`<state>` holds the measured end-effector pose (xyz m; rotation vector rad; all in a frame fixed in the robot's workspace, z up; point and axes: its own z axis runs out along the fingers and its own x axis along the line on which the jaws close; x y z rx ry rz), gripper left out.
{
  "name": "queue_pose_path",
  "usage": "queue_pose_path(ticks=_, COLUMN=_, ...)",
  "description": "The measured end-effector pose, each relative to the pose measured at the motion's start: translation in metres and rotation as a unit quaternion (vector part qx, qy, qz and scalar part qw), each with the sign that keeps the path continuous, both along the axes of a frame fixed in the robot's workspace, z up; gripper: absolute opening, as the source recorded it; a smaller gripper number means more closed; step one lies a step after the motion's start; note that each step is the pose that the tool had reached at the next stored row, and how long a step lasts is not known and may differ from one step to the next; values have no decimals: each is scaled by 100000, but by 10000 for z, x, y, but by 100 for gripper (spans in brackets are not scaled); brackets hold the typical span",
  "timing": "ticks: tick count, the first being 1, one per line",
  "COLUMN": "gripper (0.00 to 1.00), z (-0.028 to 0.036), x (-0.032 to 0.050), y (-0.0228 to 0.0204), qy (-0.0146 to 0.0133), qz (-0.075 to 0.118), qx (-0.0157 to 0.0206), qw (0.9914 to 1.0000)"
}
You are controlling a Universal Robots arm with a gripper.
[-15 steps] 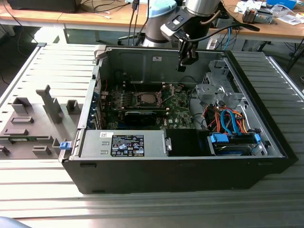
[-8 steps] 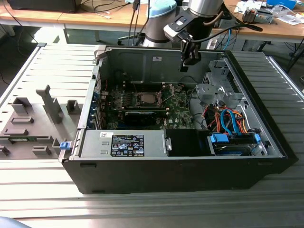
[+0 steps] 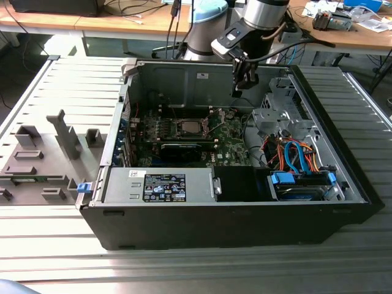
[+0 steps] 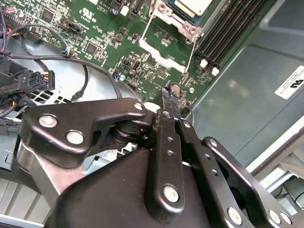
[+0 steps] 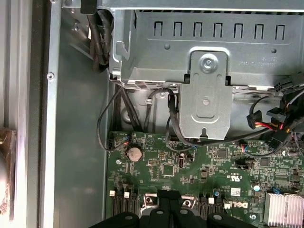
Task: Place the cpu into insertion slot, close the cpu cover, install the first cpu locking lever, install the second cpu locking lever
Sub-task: 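Close the cpu cover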
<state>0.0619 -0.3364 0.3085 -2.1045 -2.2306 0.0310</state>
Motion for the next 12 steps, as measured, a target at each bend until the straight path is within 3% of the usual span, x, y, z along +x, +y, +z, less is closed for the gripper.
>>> queue_pose_path(ticks=12, gripper=11, z=-79, x=0, y=0, qy=2, qz=131, qx=1, qw=100000)
